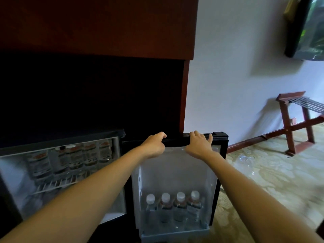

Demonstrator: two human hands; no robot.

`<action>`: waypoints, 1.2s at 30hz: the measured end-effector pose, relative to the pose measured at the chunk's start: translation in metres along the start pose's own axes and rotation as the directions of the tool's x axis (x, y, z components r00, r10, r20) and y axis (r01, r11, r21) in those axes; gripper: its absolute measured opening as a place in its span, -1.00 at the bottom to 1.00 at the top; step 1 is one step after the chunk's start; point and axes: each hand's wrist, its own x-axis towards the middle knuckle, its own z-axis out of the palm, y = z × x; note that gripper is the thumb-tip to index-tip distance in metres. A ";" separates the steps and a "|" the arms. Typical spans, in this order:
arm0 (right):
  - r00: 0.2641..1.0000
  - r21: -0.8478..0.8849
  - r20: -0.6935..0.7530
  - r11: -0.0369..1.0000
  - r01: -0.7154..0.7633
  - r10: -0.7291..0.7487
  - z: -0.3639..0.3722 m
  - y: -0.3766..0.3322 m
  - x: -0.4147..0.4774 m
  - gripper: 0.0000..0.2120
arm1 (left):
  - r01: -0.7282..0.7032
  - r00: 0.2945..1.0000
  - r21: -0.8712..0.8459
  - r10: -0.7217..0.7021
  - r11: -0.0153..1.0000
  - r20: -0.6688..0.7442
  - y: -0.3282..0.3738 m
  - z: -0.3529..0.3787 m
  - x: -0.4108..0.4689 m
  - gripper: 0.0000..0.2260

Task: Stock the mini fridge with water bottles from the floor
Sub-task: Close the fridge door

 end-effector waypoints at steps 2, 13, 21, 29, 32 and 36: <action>1.000 0.012 0.002 1.000 0.004 -0.004 -0.006 0.003 -0.014 -0.59 | -0.010 1.000 0.011 0.010 1.000 0.000 0.005 0.002 -0.005 -0.47; 0.992 0.206 0.073 0.975 0.085 -0.102 -0.049 -0.004 -0.096 -0.69 | -0.107 0.992 0.478 0.123 0.872 -0.001 0.020 0.019 -0.072 -0.59; 0.951 0.425 0.213 0.898 0.118 -0.225 -0.068 -0.025 -0.153 -0.78 | -0.151 0.987 0.524 0.156 0.838 0.036 0.027 0.012 -0.141 -0.57; 0.907 0.560 0.108 0.779 0.282 -0.406 -0.060 -0.063 -0.188 -0.71 | -0.140 0.985 0.553 0.172 0.821 -0.006 -0.002 -0.014 -0.181 -0.59; 0.897 0.480 0.048 0.798 0.366 -0.440 -0.047 -0.085 -0.182 -0.65 | -0.121 0.985 0.548 0.168 0.828 -0.036 -0.011 -0.026 -0.194 -0.60; 0.865 0.388 0.009 0.799 0.459 -0.501 -0.023 -0.115 -0.170 -0.53 | -0.132 0.962 0.573 0.243 0.809 -0.123 -0.024 -0.038 -0.210 -0.64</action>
